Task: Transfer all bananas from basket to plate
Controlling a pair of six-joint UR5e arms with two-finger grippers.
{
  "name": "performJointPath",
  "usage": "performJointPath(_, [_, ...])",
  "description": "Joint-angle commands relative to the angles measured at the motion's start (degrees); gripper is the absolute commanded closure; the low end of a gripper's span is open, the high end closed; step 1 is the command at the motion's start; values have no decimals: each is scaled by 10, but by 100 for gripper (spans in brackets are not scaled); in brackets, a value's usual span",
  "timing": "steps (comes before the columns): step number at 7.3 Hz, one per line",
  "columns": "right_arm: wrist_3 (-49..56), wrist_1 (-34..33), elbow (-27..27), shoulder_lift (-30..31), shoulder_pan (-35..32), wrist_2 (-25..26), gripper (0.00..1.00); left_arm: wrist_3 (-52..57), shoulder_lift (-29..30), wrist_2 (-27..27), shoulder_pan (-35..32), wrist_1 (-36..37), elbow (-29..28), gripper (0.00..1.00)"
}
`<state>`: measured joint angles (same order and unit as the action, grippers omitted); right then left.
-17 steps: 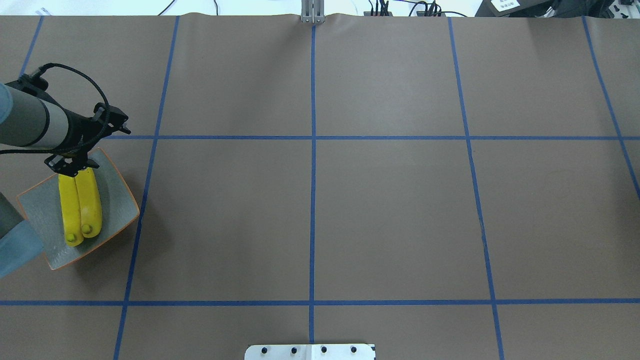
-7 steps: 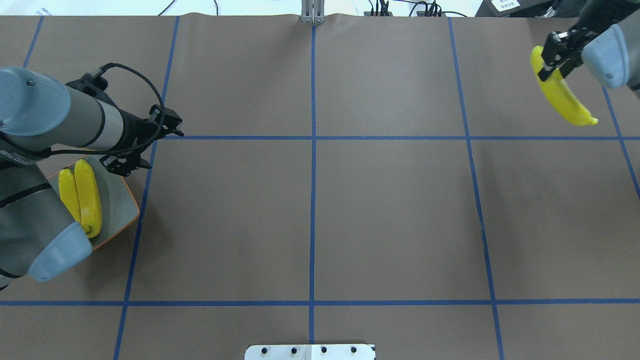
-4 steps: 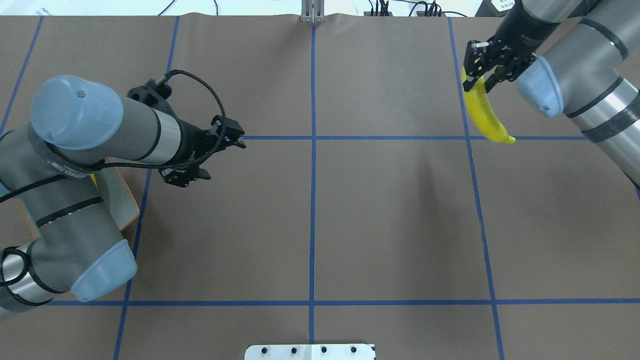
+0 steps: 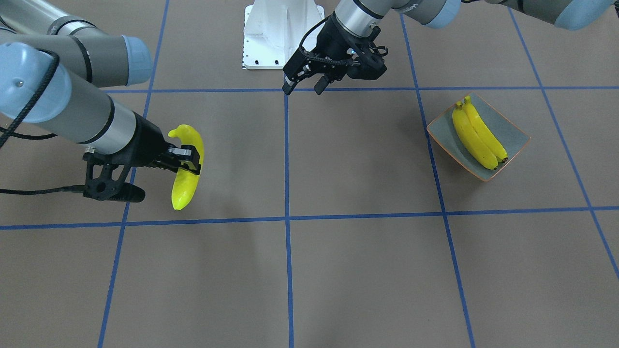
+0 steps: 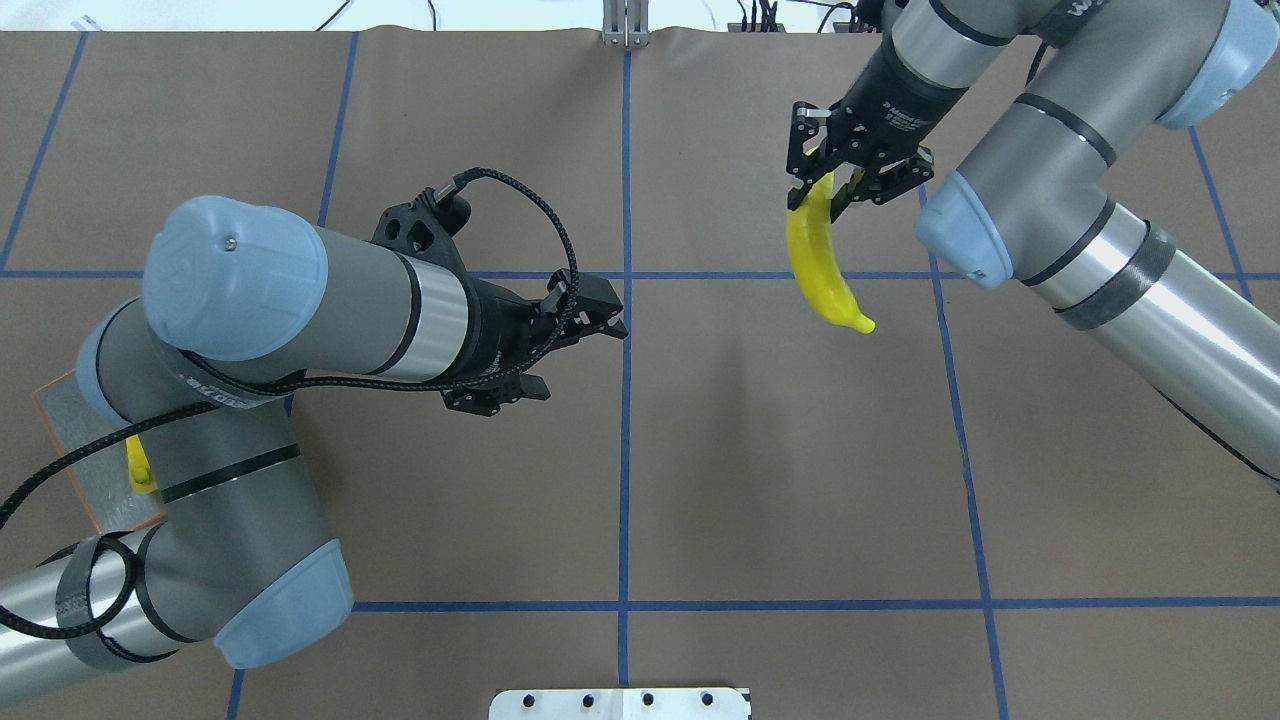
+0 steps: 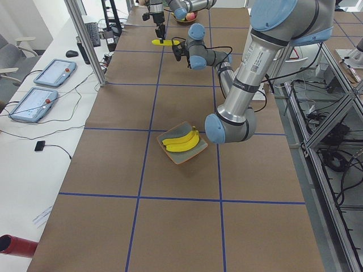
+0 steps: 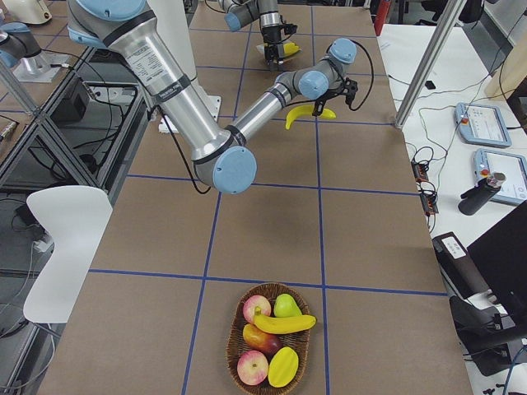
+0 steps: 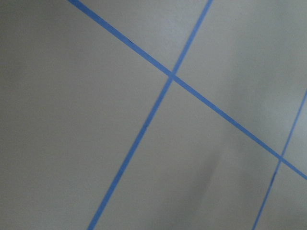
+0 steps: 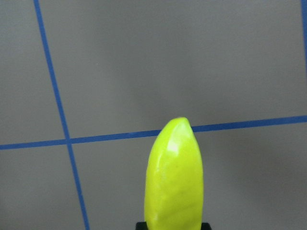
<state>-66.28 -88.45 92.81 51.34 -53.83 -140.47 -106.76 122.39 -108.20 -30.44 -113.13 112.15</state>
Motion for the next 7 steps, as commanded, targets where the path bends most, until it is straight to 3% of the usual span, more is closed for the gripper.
performJointPath(1, [-76,28,0,-26,32,2,100,4,2,0,2,-39,-3,0])
performJointPath(5, [-134,28,18,-45,61,0,100,8,7,1,8,-137,-35,0])
performJointPath(7, [-140,28,26,-49,70,-2,100,9,14,2,9,-141,-45,0])
